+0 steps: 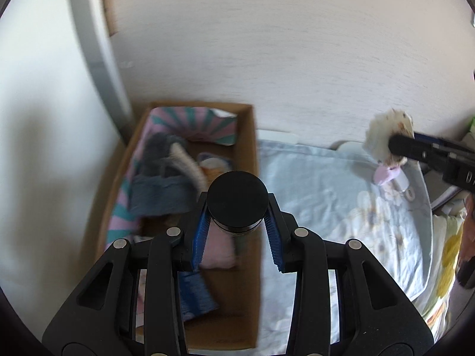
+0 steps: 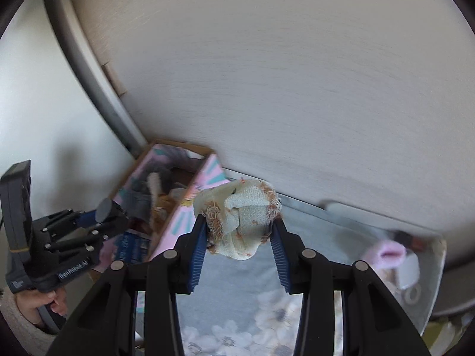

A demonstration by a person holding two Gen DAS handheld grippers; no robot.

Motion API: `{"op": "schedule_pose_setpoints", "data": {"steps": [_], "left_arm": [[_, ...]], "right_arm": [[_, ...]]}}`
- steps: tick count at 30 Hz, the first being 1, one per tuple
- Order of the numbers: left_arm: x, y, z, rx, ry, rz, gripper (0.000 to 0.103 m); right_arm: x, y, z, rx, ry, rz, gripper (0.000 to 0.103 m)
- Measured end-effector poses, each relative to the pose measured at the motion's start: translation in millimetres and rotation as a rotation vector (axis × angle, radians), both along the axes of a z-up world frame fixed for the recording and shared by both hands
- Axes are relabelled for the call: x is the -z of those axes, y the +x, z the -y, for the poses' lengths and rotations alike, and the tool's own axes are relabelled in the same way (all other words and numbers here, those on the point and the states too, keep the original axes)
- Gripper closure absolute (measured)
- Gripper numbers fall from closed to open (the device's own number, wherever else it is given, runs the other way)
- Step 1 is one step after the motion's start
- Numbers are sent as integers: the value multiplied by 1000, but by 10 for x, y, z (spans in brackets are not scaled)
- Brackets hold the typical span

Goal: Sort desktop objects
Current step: 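Carry the black cap and cream plush over the cardboard box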

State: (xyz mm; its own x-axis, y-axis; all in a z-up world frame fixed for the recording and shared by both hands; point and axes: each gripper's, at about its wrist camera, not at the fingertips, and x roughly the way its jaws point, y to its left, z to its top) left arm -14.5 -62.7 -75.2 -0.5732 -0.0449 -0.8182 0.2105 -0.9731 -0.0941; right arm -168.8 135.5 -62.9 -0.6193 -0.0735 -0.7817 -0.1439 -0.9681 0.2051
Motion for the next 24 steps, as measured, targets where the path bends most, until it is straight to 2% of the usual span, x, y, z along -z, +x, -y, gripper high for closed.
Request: {"op": "schedule_pose_setpoints", "data": {"steps": [10,16,21,24], "left_arm": [[162,214,420,-66,25,27,71],[228,279,475,-67,42,39,71],[286,342,601,-61,72,58,71],[359,354,626,-58,62,70,71]], "right_arm": [[129,-699,811,-226,-10,60,65],[192,-902,1060,-293,-26,90,65],[283,-1027,1201,-340,13,144,65],[372,-1096,1278,-356,11,168,65]]}}
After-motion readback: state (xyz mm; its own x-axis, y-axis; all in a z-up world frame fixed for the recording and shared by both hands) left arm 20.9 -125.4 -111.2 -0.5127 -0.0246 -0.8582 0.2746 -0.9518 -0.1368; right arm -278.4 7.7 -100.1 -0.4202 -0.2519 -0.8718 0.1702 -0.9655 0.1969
